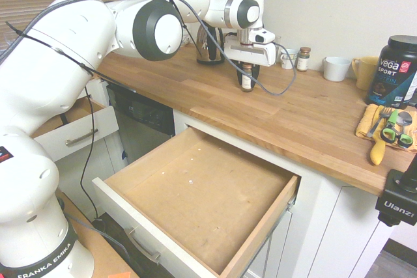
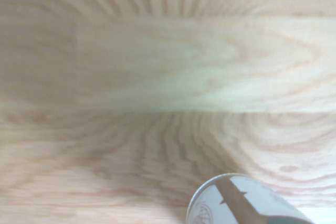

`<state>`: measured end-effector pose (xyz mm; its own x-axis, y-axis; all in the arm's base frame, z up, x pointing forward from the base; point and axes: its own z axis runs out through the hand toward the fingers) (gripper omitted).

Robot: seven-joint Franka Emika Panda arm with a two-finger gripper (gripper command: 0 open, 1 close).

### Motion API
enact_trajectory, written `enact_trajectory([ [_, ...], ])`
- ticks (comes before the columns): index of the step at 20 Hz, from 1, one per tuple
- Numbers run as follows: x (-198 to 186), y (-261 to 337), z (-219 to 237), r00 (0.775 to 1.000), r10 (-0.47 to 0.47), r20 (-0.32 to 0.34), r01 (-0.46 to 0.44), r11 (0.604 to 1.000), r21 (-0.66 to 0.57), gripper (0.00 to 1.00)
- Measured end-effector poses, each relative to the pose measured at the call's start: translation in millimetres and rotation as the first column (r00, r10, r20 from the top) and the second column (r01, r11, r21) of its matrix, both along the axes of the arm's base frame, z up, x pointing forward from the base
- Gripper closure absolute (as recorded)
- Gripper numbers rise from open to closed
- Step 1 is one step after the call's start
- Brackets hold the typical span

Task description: Put seasoning jar in the drawer

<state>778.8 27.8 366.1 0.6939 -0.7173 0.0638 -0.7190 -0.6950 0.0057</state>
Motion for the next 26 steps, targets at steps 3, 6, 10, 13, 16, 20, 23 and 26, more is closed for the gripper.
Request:
enact_trajectory([
  [3, -6, 4, 15, 1.0, -0.009, 0.022, 0.009, 1.0, 0.004, 1.0],
  [6, -19, 8, 23, 0.999, -0.033, 0.029, 0.032, 0.999, 0.011, 1.0],
  [10, -40, 8, 27, 0.997, -0.077, 0.026, 0.076, 0.997, 0.018, 1.0],
  [13, -58, 2, 23, 0.994, -0.106, 0.028, 0.106, 0.994, 0.024, 1.0],
  [16, -78, -5, 16, 0.991, -0.131, 0.031, 0.13, 0.991, 0.029, 1.0],
  [20, -110, -15, 5, 0.987, -0.157, 0.032, 0.156, 0.987, 0.036, 1.0],
  [23, -139, -22, -1, 0.985, -0.171, 0.032, 0.169, 0.985, 0.041, 1.0],
  [26, -172, -30, -5, 0.982, -0.184, 0.033, 0.182, 0.982, 0.047, 1.0],
])
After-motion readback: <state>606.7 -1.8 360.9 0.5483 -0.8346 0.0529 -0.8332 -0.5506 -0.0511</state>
